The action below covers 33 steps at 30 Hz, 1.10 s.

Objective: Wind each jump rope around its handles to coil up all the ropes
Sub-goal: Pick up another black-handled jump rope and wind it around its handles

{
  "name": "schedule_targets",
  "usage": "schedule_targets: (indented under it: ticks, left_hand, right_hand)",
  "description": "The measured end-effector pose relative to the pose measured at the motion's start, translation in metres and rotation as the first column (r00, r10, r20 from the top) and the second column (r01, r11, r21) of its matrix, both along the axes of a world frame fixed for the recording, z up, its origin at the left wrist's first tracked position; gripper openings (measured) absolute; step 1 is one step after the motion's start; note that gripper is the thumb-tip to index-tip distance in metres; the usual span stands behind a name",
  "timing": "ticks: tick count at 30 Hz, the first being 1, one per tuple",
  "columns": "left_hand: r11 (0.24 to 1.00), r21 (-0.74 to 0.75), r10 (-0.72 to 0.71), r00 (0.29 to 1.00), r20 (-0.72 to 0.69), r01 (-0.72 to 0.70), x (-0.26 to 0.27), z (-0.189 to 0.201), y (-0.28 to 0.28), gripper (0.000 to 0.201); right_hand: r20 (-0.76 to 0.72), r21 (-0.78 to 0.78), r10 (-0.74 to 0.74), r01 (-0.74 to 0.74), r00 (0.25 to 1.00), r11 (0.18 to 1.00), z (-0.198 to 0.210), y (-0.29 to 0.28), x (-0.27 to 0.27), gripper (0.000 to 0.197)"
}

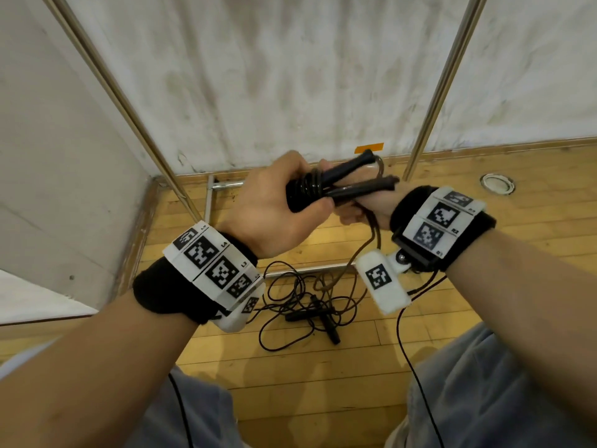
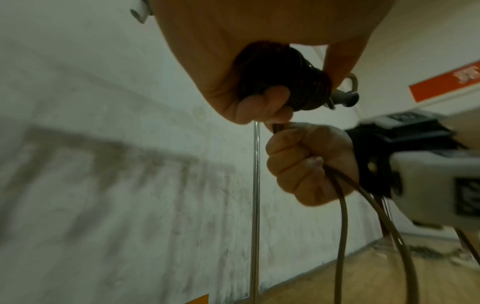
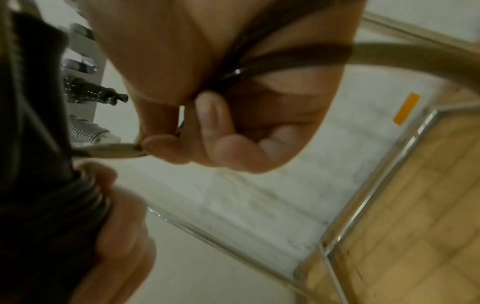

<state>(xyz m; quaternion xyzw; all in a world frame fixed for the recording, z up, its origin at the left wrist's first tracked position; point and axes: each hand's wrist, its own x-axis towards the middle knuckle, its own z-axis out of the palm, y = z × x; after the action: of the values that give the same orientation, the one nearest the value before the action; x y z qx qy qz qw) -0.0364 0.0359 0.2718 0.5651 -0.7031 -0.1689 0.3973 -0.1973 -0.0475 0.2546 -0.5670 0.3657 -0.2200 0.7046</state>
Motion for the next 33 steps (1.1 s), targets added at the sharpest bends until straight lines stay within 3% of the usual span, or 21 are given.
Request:
schedule_targets:
  ticks: [2, 4, 7, 10, 12, 15, 18, 19, 21, 22, 24, 26, 27, 28, 30, 33]
  left_hand:
    - [0.998, -0.014, 0.061, 0.996, -0.067, -0.062, 0.000, 0.000, -0.001, 0.020]
    - [0.994, -0.020, 0.107, 0.987, -0.118, -0.110, 0.002, 0.000, -0.004, 0.020]
    - [0.993, 0.016, 0.118, 0.967, -0.225, -0.117, 0.005, 0.002, -0.008, 0.029]
    - [0.995, 0.000, 0.097, 0.957, -0.272, -0.101, 0.006, 0.004, -0.011, 0.023]
    - [0.992, 0.009, 0.120, 0.939, -0.323, -0.124, 0.006, 0.006, -0.015, 0.013]
    - [0.983, 0.056, 0.182, 0.910, -0.372, -0.173, 0.007, 0.008, -0.020, 0.022]
    - [0.984, 0.113, 0.173, 0.898, -0.405, -0.139, 0.001, 0.008, -0.018, 0.030]
    - [0.984, 0.133, 0.161, 0.893, -0.421, -0.115, -0.003, 0.007, -0.016, 0.029]
    - [0.982, 0.174, 0.143, 0.881, -0.452, -0.070, -0.010, 0.007, -0.014, 0.023]
    - [0.981, 0.188, 0.138, 0.878, -0.459, -0.055, -0.013, 0.007, -0.014, 0.020]
    - [0.981, 0.187, 0.126, 0.878, -0.462, -0.042, -0.015, 0.010, -0.013, 0.018]
    - [0.985, 0.165, 0.118, 0.882, -0.455, -0.047, -0.012, 0.014, -0.014, 0.016]
    - [0.986, 0.156, 0.118, 0.880, -0.461, -0.050, -0.009, 0.016, -0.014, 0.015]
    - [0.988, 0.145, 0.118, 0.874, -0.472, -0.055, -0.005, 0.018, -0.015, 0.015]
    - [0.989, 0.117, 0.131, 0.869, -0.477, -0.085, 0.003, 0.021, -0.016, 0.017]
    - [0.986, 0.075, 0.169, 0.900, -0.402, -0.152, 0.013, 0.023, -0.018, 0.020]
  right_hand:
    - [0.095, 0.108, -0.004, -0.007, 0.996, 0.994, -0.007, 0.007, 0.008, 0.026]
    - [0.183, 0.108, -0.024, 0.005, 0.983, 0.994, -0.009, 0.013, 0.015, 0.027]
    - [0.123, -0.111, -0.126, 0.140, 0.984, 0.984, -0.004, 0.023, 0.023, 0.027]
    - [-0.021, -0.537, -0.302, 0.245, 0.953, 0.808, 0.000, 0.034, 0.029, 0.025]
    - [-0.062, -0.723, -0.349, 0.198, 0.935, 0.662, -0.002, 0.041, 0.030, 0.023]
    - [-0.211, -0.849, -0.396, 0.033, 0.894, 0.527, -0.007, 0.041, 0.026, 0.021]
    - [-0.328, -0.916, -0.570, -0.105, 0.753, 0.388, -0.007, 0.026, 0.018, 0.023]
    - [-0.348, -0.918, -0.612, -0.126, 0.710, 0.375, -0.006, 0.020, 0.016, 0.024]
    - [-0.367, -0.894, -0.633, -0.072, 0.682, 0.442, -0.005, 0.012, 0.017, 0.024]
    - [-0.370, -0.862, -0.608, -0.014, 0.702, 0.507, -0.005, 0.010, 0.020, 0.022]
    - [-0.336, -0.665, -0.422, 0.105, 0.842, 0.739, -0.008, 0.010, 0.023, 0.023]
    - [-0.132, -0.287, -0.170, 0.126, 0.977, 0.949, -0.009, 0.017, 0.027, 0.028]
    - [-0.040, -0.170, -0.118, 0.109, 0.992, 0.979, -0.011, 0.018, 0.028, 0.025]
    - [-0.018, -0.170, -0.108, 0.103, 0.994, 0.980, -0.013, 0.017, 0.028, 0.019]
    - [-0.074, -0.306, -0.173, 0.142, 0.982, 0.941, -0.016, 0.012, 0.028, 0.013]
    - [-0.098, -0.420, -0.261, 0.197, 0.960, 0.886, -0.015, 0.007, 0.026, 0.024]
